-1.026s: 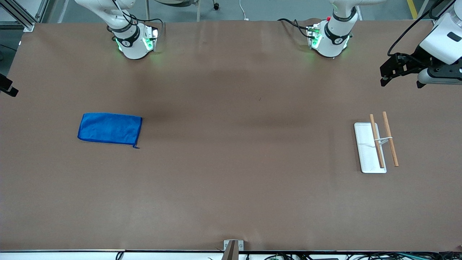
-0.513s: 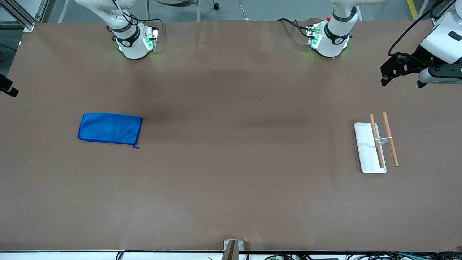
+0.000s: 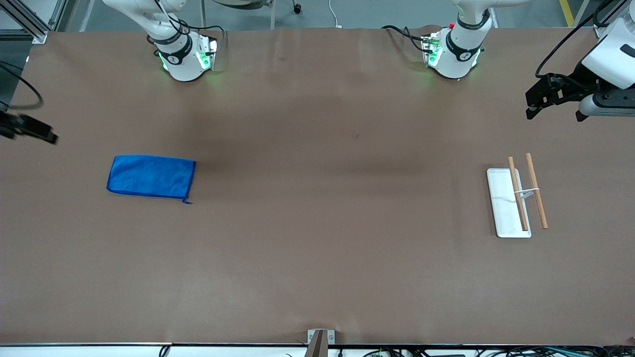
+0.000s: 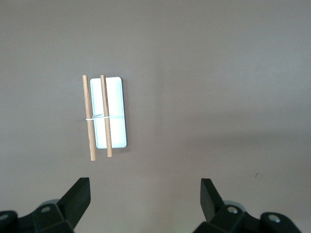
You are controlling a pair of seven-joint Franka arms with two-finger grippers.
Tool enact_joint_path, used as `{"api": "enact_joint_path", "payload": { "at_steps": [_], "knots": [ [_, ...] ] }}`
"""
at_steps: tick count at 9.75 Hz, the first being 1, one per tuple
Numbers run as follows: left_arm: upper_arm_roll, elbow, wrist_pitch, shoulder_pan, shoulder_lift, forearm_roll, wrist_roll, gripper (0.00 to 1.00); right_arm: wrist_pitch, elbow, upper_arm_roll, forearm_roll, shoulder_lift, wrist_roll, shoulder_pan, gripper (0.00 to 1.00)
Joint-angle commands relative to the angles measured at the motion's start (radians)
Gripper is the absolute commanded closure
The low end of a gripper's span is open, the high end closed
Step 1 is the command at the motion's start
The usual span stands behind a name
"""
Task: Right arm passes towel to left arm to hang
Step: 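Move the right gripper down onto the blue towel's edge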
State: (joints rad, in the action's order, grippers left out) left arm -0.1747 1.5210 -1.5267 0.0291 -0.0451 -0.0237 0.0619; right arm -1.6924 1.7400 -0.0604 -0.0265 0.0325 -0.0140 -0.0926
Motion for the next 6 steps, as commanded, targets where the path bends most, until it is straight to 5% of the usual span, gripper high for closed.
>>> {"api": "enact_joint_path", "payload": {
  "at_steps": [1,3,6],
  "knots": [
    [0.000,0.015,0.011,0.008,0.011,0.015,-0.017,0.00,-0.264,0.303,-0.007,-0.013,-0.029,-0.024,0.002,0.00],
    [0.000,0.013,0.011,0.008,0.011,0.015,-0.017,0.00,-0.546,0.535,-0.009,-0.018,-0.031,-0.046,-0.002,0.01],
    [0.000,0.013,0.011,0.008,0.016,0.015,-0.017,0.00,-0.920,0.738,-0.010,-0.023,0.050,-0.107,-0.022,0.02]
  ]
}}
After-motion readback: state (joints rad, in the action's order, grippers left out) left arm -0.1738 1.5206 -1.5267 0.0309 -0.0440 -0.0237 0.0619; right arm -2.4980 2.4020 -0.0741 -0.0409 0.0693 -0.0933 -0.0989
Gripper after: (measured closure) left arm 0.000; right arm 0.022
